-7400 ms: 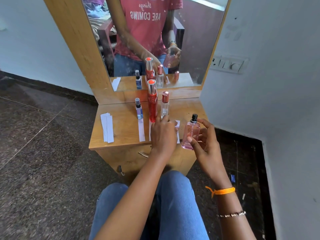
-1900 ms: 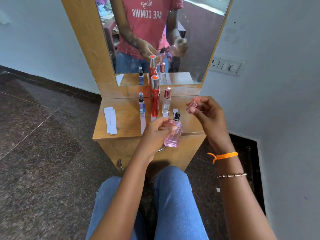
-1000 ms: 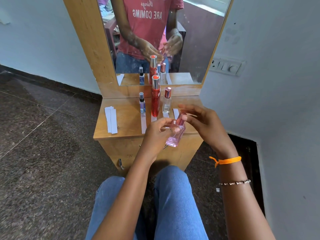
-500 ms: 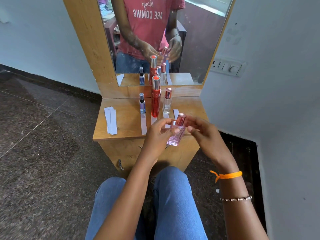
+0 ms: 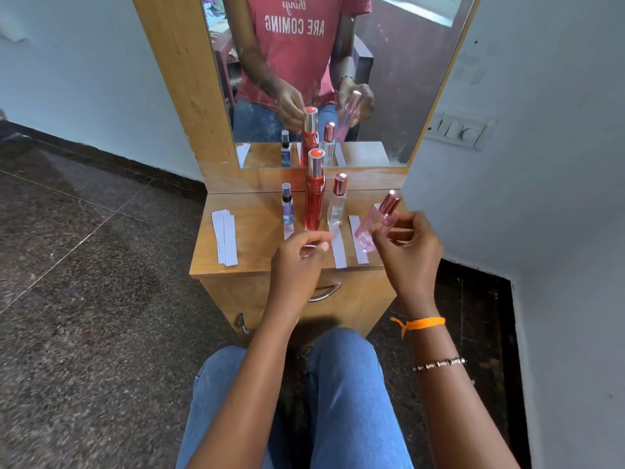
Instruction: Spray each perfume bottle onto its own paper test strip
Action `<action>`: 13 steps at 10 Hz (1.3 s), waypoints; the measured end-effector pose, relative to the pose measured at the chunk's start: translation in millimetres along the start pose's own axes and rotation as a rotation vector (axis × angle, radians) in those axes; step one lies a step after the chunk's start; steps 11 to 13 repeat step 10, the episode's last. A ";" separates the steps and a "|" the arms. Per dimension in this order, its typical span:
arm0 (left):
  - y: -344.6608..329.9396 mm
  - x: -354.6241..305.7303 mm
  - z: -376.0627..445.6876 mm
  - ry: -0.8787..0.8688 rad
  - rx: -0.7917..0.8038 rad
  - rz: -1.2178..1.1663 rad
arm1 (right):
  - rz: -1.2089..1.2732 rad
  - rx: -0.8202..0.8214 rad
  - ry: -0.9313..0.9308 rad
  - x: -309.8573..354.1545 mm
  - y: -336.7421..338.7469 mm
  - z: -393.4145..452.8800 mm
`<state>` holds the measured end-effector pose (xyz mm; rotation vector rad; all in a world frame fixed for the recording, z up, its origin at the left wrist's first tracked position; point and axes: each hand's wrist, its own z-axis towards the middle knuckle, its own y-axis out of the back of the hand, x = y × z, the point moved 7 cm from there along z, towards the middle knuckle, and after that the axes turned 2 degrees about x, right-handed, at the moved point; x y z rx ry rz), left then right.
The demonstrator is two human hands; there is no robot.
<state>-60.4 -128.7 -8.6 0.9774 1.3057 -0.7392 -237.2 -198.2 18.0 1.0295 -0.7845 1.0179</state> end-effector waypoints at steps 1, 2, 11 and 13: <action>10.4 1.3 2.2 0.001 -0.023 0.023 | -0.018 -0.053 0.027 -2.2 -14.8 14.0; 15.9 1.3 4.7 0.004 -0.031 0.027 | -0.059 -0.076 0.042 -8.9 -29.6 26.3; 18.9 -20.9 -8.6 -0.480 -0.418 0.743 | -0.356 -0.145 0.451 23.8 -46.5 -21.3; 18.9 -20.9 -8.6 -0.480 -0.418 0.743 | -0.356 -0.145 0.451 23.8 -46.5 -21.3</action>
